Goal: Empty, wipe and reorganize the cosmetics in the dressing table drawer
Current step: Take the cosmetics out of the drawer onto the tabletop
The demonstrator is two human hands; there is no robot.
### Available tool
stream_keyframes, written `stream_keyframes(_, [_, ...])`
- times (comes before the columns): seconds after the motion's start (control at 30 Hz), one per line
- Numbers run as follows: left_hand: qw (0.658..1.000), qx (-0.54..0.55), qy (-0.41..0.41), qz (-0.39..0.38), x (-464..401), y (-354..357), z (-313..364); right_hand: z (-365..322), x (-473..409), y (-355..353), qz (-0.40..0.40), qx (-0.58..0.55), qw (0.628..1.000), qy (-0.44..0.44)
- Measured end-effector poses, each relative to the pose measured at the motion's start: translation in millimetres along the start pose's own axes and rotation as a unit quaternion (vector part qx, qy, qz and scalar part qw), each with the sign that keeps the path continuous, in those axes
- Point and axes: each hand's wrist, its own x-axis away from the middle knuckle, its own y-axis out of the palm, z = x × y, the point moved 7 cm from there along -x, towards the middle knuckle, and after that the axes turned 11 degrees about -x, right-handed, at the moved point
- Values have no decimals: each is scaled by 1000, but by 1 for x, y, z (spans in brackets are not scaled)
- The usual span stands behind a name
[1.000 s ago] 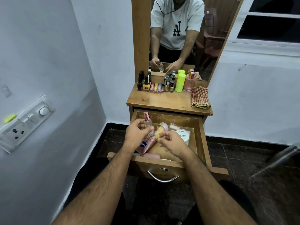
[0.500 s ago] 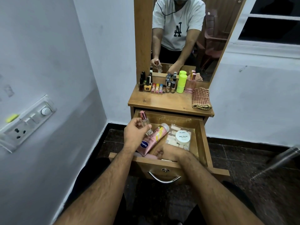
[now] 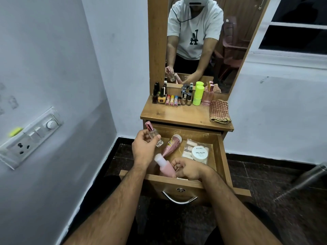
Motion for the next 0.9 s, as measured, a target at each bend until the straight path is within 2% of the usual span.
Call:
stream_keyframes(0.13, [1000,-12,6,0,2,-2,3,-7,9,-11,46,-99,994,-21])
stream_keyframes(0.37, [999,-9,6,-44,1,8,-1,-21,24,-36,205,-179,958,-97])
stream_keyframes(0.7, [993,2,25,-119,-5,29,14,-37,46,-64,386,-158,895,-158])
stream_keyframes(0.9, [985,12,78,-151,-31,62,69,-56,49,-110,429,-112,884,-149])
